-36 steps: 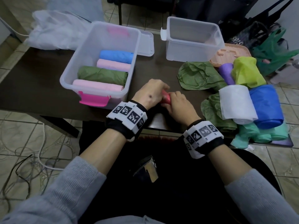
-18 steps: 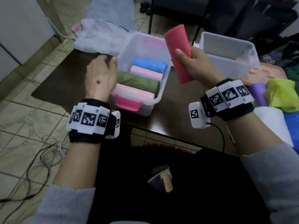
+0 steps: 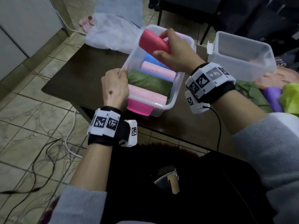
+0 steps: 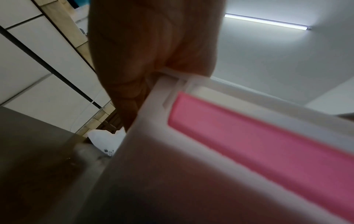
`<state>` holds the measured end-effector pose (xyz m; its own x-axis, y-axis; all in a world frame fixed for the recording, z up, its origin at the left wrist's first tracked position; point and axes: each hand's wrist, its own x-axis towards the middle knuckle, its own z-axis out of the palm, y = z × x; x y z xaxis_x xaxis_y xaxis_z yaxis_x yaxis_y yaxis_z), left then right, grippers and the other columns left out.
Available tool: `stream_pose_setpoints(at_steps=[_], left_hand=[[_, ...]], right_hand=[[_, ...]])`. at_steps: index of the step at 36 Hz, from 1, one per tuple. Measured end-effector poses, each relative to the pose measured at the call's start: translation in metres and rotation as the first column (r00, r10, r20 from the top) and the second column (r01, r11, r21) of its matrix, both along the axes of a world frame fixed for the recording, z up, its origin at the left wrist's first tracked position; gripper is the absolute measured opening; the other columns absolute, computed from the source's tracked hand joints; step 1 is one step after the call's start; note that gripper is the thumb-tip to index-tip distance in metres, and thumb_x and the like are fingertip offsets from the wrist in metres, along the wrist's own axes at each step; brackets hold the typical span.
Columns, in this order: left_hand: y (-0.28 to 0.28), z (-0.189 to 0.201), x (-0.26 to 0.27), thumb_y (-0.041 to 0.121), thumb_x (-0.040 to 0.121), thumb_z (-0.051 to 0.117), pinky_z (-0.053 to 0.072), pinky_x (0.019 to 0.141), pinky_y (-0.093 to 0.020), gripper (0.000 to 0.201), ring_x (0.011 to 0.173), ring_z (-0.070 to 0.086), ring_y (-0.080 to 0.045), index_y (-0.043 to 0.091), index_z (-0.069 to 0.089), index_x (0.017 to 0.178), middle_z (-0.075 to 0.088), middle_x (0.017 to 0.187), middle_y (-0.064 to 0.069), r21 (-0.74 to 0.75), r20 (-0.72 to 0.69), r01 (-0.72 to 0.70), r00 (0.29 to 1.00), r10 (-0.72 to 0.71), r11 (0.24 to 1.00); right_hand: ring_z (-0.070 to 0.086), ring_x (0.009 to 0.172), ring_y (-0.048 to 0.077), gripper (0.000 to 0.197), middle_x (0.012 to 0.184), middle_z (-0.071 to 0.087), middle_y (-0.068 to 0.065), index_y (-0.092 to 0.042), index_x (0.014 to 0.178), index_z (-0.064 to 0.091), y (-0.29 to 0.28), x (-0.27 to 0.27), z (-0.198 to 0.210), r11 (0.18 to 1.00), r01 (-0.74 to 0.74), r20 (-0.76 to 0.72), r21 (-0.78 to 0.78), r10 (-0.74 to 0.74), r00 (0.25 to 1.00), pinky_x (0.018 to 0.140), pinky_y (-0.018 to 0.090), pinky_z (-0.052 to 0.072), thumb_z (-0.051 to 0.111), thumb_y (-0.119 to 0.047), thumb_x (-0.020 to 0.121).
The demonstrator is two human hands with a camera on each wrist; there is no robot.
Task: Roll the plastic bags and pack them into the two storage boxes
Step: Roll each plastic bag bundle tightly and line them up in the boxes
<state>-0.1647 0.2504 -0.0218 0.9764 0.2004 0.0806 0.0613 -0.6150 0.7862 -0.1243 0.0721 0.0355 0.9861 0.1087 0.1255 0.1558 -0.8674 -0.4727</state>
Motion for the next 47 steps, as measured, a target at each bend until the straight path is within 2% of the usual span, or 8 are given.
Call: stream_pose_setpoints(at_steps=[8,14,18,25,28,32,38,47], left_hand=[[0.007,-0.013,-0.022,0.035,0.099,0.041,0.024,0.059,-0.028,0.04,0.065,0.043,-0.022,0.008,0.049,0.07,0.042,0.056,0.005,-0.061,0.144,-0.045,0.988,0.053,0.997],[0.009,-0.016,-0.025,0.034,0.099,0.042,0.03,0.062,-0.029,0.042,0.069,0.049,-0.022,0.0,0.062,0.083,0.058,0.073,-0.012,-0.112,0.202,-0.039,0.977,0.061,0.993],[0.009,-0.017,-0.024,0.034,0.099,0.043,0.029,0.061,-0.026,0.04,0.07,0.05,-0.02,0.003,0.064,0.086,0.058,0.073,-0.007,-0.117,0.199,-0.036,0.978,0.059,0.993],[0.009,-0.02,-0.026,0.034,0.099,0.043,0.028,0.061,-0.021,0.038,0.069,0.05,-0.018,0.006,0.065,0.086,0.057,0.072,-0.004,-0.138,0.206,-0.054,0.975,0.082,0.989],[0.009,-0.021,-0.027,0.034,0.099,0.044,0.028,0.06,-0.022,0.039,0.069,0.05,-0.018,0.005,0.065,0.085,0.058,0.071,-0.005,-0.146,0.211,-0.056,0.974,0.087,0.988],[0.009,-0.021,-0.025,0.035,0.099,0.044,0.03,0.062,-0.023,0.039,0.071,0.052,-0.017,0.005,0.067,0.089,0.058,0.073,-0.003,-0.149,0.213,-0.049,0.974,0.08,0.988],[0.01,-0.021,-0.023,0.034,0.099,0.043,0.03,0.063,-0.022,0.039,0.072,0.052,-0.017,0.005,0.066,0.088,0.058,0.074,-0.003,-0.14,0.206,-0.04,0.976,0.069,0.989],[0.006,-0.013,-0.015,0.032,0.098,0.045,0.029,0.061,-0.022,0.036,0.07,0.048,-0.017,0.007,0.066,0.085,0.056,0.074,-0.006,-0.128,0.162,-0.024,0.986,0.045,0.991]], right_hand=[[0.048,0.116,0.025,0.052,0.13,0.051,0.009,-0.008,0.128,0.041,0.013,0.001,-0.006,0.972,-0.105,-0.273,-0.212,0.044,0.961,0.076,0.024,0.028,0.057,-0.041,0.091],[0.046,0.118,0.024,0.053,0.136,0.049,0.009,-0.009,0.13,0.048,0.018,0.003,0.002,0.938,-0.158,-0.414,-0.31,0.017,0.91,0.088,0.026,0.031,0.035,-0.049,0.098],[0.027,0.134,0.033,0.053,0.143,0.033,0.019,-0.012,0.136,0.047,0.026,-0.002,-0.004,0.931,-0.102,-0.344,-0.35,-0.027,0.939,0.11,0.042,0.022,0.022,-0.045,0.102],[0.044,0.123,0.031,0.039,0.135,0.048,0.018,-0.011,0.137,0.042,0.034,-0.009,-0.018,0.966,-0.129,-0.305,-0.223,0.056,0.951,0.097,0.032,0.032,0.028,-0.024,0.103],[0.037,0.131,0.03,0.041,0.143,0.044,0.011,-0.018,0.141,0.04,0.033,-0.01,-0.017,0.963,-0.136,-0.331,-0.234,0.053,0.942,0.105,0.033,0.028,0.026,-0.027,0.104],[0.018,0.139,0.033,0.044,0.148,0.034,0.007,-0.03,0.145,0.033,0.033,-0.013,-0.019,0.938,-0.131,-0.355,-0.32,0.01,0.935,0.11,0.054,0.016,0.022,-0.035,0.103],[0.022,0.139,0.034,0.049,0.152,0.028,0.013,-0.017,0.15,0.018,0.033,-0.011,-0.021,0.956,-0.138,-0.413,-0.257,0.02,0.911,0.112,0.044,0.019,0.021,-0.033,0.104],[0.044,0.126,0.024,0.039,0.136,0.051,0.009,-0.011,0.137,0.046,0.023,-0.011,-0.021,0.993,-0.079,0.018,-0.083,0.081,0.997,0.102,0.029,0.029,0.036,-0.021,0.101]])
